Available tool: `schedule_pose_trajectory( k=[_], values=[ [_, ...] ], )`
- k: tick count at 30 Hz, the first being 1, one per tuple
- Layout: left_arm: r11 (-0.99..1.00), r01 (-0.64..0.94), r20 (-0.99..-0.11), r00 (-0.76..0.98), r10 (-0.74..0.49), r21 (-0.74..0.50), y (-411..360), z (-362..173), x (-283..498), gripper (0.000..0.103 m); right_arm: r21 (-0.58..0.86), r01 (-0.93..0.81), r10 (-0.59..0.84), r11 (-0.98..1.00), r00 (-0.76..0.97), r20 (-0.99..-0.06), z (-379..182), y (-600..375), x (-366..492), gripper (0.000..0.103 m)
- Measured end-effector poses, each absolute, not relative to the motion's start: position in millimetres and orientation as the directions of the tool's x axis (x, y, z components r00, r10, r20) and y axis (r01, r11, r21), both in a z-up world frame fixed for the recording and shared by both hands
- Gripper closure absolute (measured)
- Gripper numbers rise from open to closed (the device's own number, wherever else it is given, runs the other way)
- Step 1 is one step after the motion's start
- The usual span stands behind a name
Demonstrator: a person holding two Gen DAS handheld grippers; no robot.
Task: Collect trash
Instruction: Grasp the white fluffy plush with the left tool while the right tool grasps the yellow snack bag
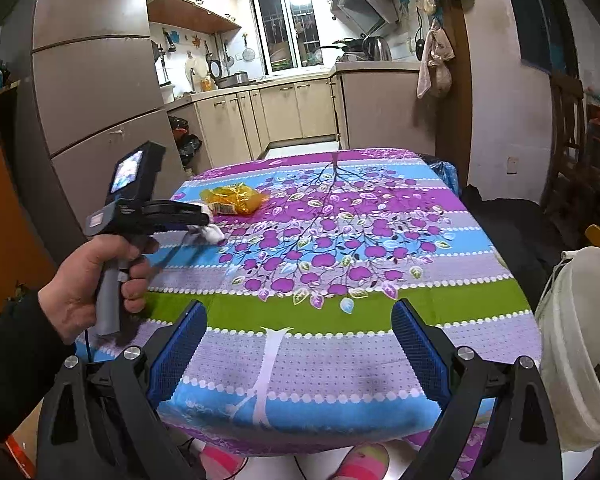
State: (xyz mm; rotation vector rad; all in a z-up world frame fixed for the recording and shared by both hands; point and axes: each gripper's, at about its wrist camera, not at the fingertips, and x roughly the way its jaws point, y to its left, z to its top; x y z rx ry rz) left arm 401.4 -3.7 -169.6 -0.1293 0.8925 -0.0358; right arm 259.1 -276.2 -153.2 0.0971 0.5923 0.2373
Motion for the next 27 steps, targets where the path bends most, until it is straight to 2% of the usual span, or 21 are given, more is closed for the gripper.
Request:
schedule_pose_trajectory(
  k=[1, 4, 9, 15, 17, 19, 21, 24, 27],
  values=[
    [0.991, 0.003, -0.776, 0.622, -0.105, -0.132, -1, -168, 396, 0.079, 0.158, -0.201, 0.255, 0.967, 0.800, -0.542, -154, -274, 259, 0.010],
    [0.986, 0.058, -0.768, 0.620, -0.160, -0.159, 20, -165, 380, 0.079, 0.158, -0.223, 0.273, 0.962, 0.791, -0.548, -156, -268, 260, 0.010],
    [0.978, 0.033, -0.775, 0.605, -0.183, -0.205, 59, -172, 378, 0.079, 0.144, -0.275, 0.308, 0.951, 0.771, -0.557, -155, -252, 271, 0.010],
    [0.975, 0.050, -0.778, 0.594, -0.202, -0.214, 57, -174, 385, 0.076, -0.021, -0.451, 0.360, 0.892, 0.740, -0.568, -125, -208, 321, 0.010],
    [0.973, 0.039, -0.780, 0.591, -0.204, -0.225, 56, -175, 388, 0.068, -0.064, -0.498, 0.365, 0.865, 0.712, -0.599, -119, -193, 345, 0.010],
    [0.975, 0.011, -0.778, 0.601, -0.184, -0.222, 58, -174, 390, 0.042, -0.105, -0.532, 0.363, 0.840, 0.696, -0.619, -115, -180, 372, 0.010],
    [0.971, -0.012, -0.765, 0.618, -0.182, -0.241, 59, -171, 393, 0.033, -0.114, -0.566, 0.373, 0.817, 0.668, -0.644, -113, -168, 403, 0.010],
    [0.967, -0.020, -0.760, 0.622, -0.187, -0.255, 58, -170, 401, 0.030, -0.124, -0.604, 0.374, 0.787, 0.627, -0.683, -117, -151, 446, 0.010],
    [0.976, -0.015, -0.771, 0.617, -0.160, -0.215, 52, -174, 407, 0.030, -0.167, -0.653, 0.354, 0.739, 0.586, -0.729, -127, -127, 484, 0.010]
  ],
)
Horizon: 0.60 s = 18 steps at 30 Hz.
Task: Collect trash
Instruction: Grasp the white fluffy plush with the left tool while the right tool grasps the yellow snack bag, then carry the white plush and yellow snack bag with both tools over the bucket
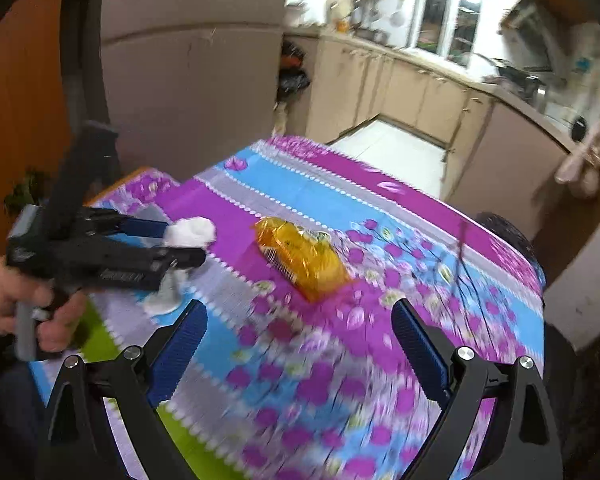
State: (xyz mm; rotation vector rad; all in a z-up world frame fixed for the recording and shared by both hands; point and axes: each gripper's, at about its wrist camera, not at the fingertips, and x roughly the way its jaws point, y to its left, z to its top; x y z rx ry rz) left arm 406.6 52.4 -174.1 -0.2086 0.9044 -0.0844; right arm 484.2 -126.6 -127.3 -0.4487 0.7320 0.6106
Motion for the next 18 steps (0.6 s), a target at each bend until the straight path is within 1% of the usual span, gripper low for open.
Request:
schedule_pose_trajectory(
  k=[2, 3, 5, 6, 7, 10, 12, 13, 14, 16, 18],
  values=[
    [0.977, -0.014, -0.777, 0.608, -0.161, -0.213, 53, -179, 409, 0.031, -0.191, -0.694, 0.344, 0.694, 0.553, -0.759, -136, -112, 503, 0.010],
    [0.978, -0.016, -0.773, 0.615, -0.154, -0.208, 53, -179, 408, 0.033, -0.189, -0.710, 0.348, 0.678, 0.536, -0.769, -138, -106, 510, 0.010],
    [0.980, -0.026, -0.772, 0.620, -0.140, -0.198, 55, -179, 406, 0.041, -0.194, -0.750, 0.348, 0.632, 0.498, -0.794, -145, -94, 524, 0.010],
    [0.978, -0.028, -0.771, 0.621, -0.143, -0.204, 57, -179, 405, 0.049, -0.200, -0.759, 0.343, 0.620, 0.492, -0.801, -148, -90, 528, 0.010],
    [0.976, -0.027, -0.769, 0.621, -0.153, -0.217, 59, -179, 404, 0.054, -0.206, -0.763, 0.335, 0.612, 0.487, -0.807, -150, -86, 534, 0.010],
    [0.971, -0.017, -0.765, 0.619, -0.176, -0.237, 62, -180, 401, 0.059, -0.197, -0.776, 0.324, 0.599, 0.460, -0.827, -158, -78, 555, 0.012],
    [0.972, -0.012, -0.766, 0.618, -0.178, -0.236, 61, -180, 401, 0.060, -0.184, -0.790, 0.322, 0.586, 0.435, -0.841, -164, -72, 564, 0.017],
    [0.971, -0.012, -0.765, 0.618, -0.179, -0.237, 60, -180, 401, 0.060, -0.180, -0.797, 0.320, 0.577, 0.423, -0.848, -167, -70, 567, 0.022],
    [0.971, -0.013, -0.766, 0.618, -0.179, -0.237, 60, -180, 401, 0.060, -0.181, -0.802, 0.310, 0.569, 0.413, -0.857, -172, -67, 570, 0.029],
    [0.972, -0.012, -0.767, 0.617, -0.178, -0.236, 60, -180, 401, 0.061, -0.178, -0.808, 0.294, 0.562, 0.395, -0.870, -182, -61, 573, 0.039],
    [0.972, -0.011, -0.767, 0.617, -0.179, -0.235, 60, -180, 402, 0.062, -0.185, -0.801, 0.286, 0.569, 0.404, -0.869, -188, -61, 574, 0.043]
  ],
)
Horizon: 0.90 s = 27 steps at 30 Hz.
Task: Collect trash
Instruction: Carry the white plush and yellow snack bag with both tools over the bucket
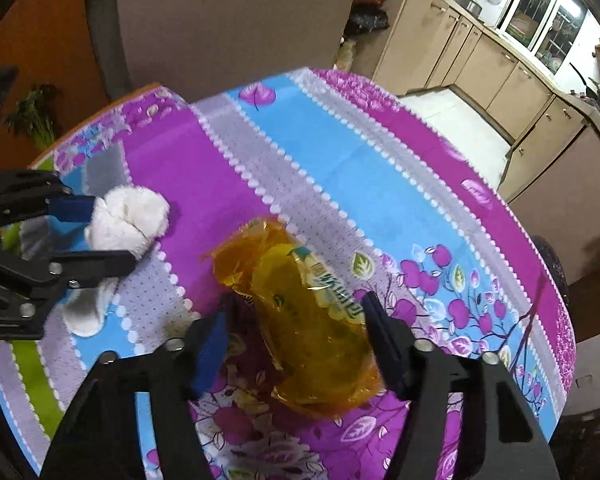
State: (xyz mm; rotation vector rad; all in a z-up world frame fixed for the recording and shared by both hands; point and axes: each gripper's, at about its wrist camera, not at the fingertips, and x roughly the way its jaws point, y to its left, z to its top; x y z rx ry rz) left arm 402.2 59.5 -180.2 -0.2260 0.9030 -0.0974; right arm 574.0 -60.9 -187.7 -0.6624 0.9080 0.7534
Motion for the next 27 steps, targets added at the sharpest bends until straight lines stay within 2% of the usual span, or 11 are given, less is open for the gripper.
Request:
schedule_pose_trajectory(
  k=[4, 8, 17, 27],
  values=[
    [0.979, -0.007, -0.766, 0.623, -0.156, -0.205, 55, -181, 403, 0.064, -0.191, -0.773, 0.288, 0.605, 0.437, -0.852, -191, -63, 570, 0.049],
    [0.986, -0.008, -0.762, 0.636, -0.122, -0.165, 47, -182, 401, 0.066, -0.211, -0.717, 0.278, 0.664, 0.500, -0.820, -189, -68, 558, 0.063],
    [0.994, -0.017, -0.744, 0.665, -0.068, -0.107, 38, -174, 392, 0.070, -0.148, -0.548, 0.289, 0.823, 0.629, -0.721, -158, -105, 517, 0.067],
    [0.997, 0.004, -0.687, 0.724, -0.054, -0.074, 26, -142, 357, 0.070, -0.027, -0.316, 0.239, 0.948, 0.768, -0.594, -114, -162, 424, 0.067]
  ],
)
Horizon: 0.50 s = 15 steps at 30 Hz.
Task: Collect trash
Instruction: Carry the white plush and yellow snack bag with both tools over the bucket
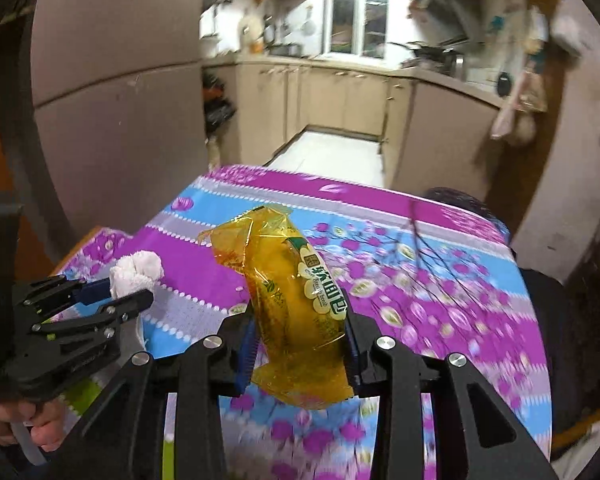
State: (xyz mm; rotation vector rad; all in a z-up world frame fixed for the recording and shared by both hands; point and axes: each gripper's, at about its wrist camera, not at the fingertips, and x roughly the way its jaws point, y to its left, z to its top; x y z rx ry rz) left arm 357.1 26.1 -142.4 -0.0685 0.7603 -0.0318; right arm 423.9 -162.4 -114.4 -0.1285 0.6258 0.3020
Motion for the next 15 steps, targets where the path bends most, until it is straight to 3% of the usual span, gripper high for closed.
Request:
schedule_pose_trajectory(
  k=[15],
  values=[
    [0.990, 0.126, -0.590, 0.795, -0.138, -0.062, -30, -85, 304, 0.070, 0.055, -0.112, 0.124, 0.992, 0.858, -0.499, -89, -241, 302, 0.067]
  ],
)
